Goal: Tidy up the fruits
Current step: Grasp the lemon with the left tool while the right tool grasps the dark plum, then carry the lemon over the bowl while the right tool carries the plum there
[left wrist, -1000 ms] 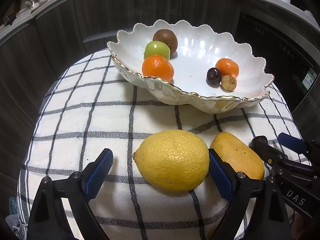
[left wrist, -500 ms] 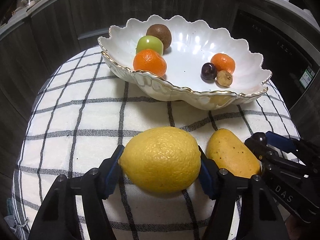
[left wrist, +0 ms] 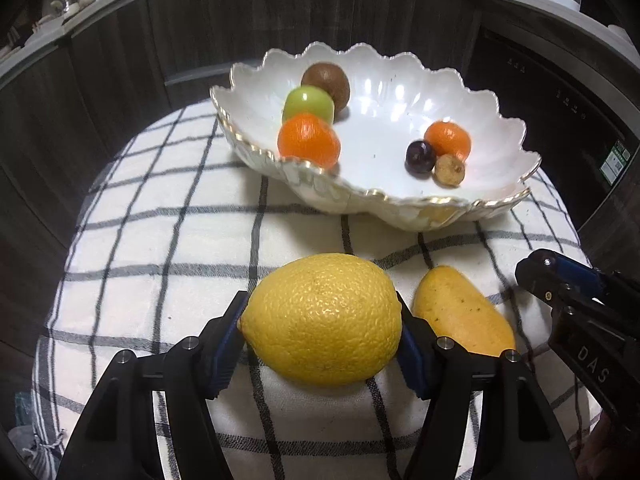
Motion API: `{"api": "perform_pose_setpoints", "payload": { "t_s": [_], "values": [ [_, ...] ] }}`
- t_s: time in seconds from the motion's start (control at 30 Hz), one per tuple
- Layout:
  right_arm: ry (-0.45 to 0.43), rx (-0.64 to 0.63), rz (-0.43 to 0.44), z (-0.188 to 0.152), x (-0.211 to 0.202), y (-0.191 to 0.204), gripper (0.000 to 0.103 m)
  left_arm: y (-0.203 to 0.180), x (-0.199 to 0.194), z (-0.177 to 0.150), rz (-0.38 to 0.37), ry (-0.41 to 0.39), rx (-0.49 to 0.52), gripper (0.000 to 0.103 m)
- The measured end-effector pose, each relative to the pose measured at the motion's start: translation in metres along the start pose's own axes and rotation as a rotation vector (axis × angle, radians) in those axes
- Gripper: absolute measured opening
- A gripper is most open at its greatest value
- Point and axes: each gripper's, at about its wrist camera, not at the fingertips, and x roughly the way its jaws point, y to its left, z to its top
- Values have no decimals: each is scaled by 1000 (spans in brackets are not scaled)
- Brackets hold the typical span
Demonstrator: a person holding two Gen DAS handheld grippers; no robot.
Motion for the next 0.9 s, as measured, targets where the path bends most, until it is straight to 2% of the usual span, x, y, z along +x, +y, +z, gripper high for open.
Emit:
{"api": "perform_pose_setpoints", "payload": {
  "t_s": [0.4,0.9],
  "values": [
    [-61,6,21,18,-28,-1,32,-4,-31,20,0,-69,-1,65],
    [-139,6,33,68,-43,-4,32,-6,-48,74,-2,-161,-1,65]
  ]
}}
